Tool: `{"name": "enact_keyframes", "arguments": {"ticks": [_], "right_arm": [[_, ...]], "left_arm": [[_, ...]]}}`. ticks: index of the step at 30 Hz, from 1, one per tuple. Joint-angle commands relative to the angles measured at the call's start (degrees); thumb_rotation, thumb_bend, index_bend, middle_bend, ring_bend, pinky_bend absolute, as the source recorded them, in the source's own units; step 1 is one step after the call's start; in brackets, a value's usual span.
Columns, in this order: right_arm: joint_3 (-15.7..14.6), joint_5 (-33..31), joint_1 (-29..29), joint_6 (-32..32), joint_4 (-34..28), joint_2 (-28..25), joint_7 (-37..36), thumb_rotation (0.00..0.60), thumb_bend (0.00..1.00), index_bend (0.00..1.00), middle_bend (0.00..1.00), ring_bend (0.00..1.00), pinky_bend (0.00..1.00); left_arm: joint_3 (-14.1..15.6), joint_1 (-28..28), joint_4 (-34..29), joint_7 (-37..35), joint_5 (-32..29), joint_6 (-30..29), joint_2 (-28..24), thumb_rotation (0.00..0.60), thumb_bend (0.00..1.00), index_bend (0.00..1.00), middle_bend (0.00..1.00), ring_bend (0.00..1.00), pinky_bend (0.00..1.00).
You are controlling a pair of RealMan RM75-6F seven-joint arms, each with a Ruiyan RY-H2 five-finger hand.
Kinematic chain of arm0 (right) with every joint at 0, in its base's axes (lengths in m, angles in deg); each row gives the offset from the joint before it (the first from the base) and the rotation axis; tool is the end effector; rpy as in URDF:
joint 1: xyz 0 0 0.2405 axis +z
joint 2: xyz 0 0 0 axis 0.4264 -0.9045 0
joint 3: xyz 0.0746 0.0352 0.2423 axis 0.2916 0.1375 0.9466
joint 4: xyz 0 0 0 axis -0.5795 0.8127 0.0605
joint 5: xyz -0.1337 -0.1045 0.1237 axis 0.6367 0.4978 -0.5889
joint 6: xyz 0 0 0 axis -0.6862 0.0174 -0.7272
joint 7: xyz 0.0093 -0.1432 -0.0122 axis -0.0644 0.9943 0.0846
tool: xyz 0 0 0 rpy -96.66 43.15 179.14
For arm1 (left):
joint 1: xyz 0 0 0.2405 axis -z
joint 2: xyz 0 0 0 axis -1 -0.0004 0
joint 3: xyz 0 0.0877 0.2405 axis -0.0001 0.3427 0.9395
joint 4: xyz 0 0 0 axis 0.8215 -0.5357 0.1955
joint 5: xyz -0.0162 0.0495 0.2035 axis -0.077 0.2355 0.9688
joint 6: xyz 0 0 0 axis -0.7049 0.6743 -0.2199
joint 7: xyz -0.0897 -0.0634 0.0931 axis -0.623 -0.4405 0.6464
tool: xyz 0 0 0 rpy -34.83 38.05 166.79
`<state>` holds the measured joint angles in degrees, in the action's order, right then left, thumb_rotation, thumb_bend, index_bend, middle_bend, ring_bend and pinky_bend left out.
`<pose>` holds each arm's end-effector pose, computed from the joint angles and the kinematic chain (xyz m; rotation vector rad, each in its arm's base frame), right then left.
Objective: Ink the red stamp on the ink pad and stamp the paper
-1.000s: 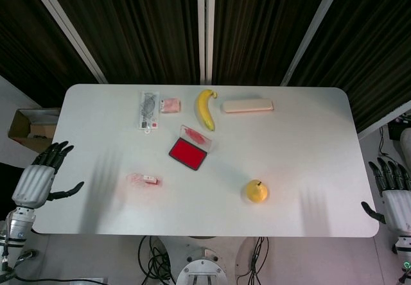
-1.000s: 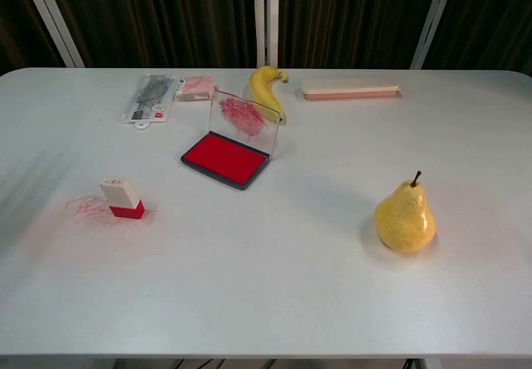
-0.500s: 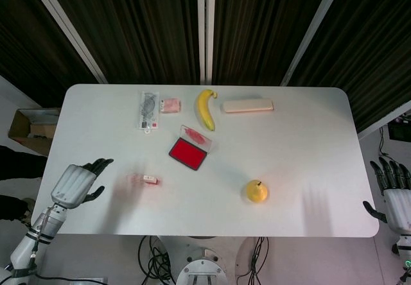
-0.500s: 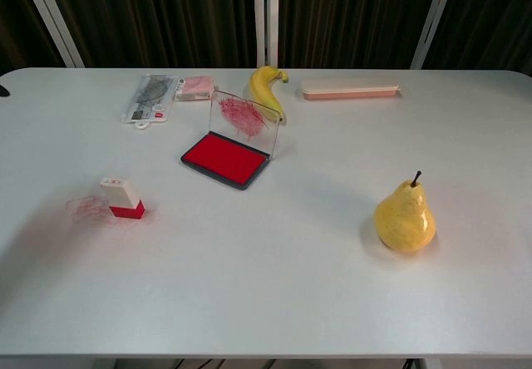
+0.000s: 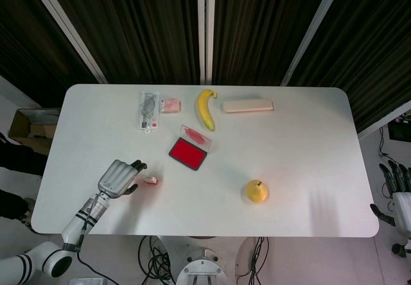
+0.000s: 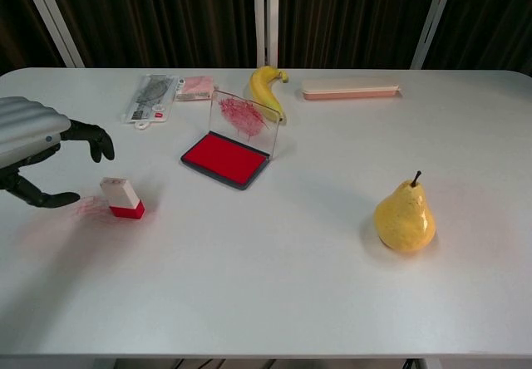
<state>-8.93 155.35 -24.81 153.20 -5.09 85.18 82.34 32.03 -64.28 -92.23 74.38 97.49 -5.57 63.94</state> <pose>-0.3661 -0.1532 0.1766 1.3784 -0.8144 0.7550 -0.2250 0.2622 0.0003 -1.9859 -0.7027 -0.7927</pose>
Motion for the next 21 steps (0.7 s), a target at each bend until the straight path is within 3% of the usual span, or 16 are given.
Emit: {"name": "enact_keyframes", "arguments": {"ticks": [1, 9, 21], "right_arm": [[-0.02, 0.07, 0.25, -0.42, -0.08, 0.07, 0.19, 0.6, 0.1, 0.0, 0.0, 0.0, 0.0], [-0.11, -0.13, 0.8, -1.75, 0.15, 0.55, 0.25, 0.6, 0.1, 0.0, 0.0, 0.0, 0.0], [-0.03, -0.8, 0.37, -1.78, 1.7, 0.64, -1.56, 0.6, 0.1, 0.0, 0.0, 0.0, 0.0]], "left_arm": [[0.06, 0.65, 0.02, 2.44, -0.4, -0.09, 1.09, 0.6, 0.25, 0.31, 0.34, 0.89, 1.0], [-0.6, 2.02, -2.0, 7.46, -3.43, 1.1, 2.19, 0.6, 0.25, 0.34, 0.36, 0.9, 1.0], [-0.42, 3.29, 0.58, 6.8, -5.51, 1.42, 5.27, 0.6, 0.25, 0.4, 0.44, 0.91, 1.0]]}}
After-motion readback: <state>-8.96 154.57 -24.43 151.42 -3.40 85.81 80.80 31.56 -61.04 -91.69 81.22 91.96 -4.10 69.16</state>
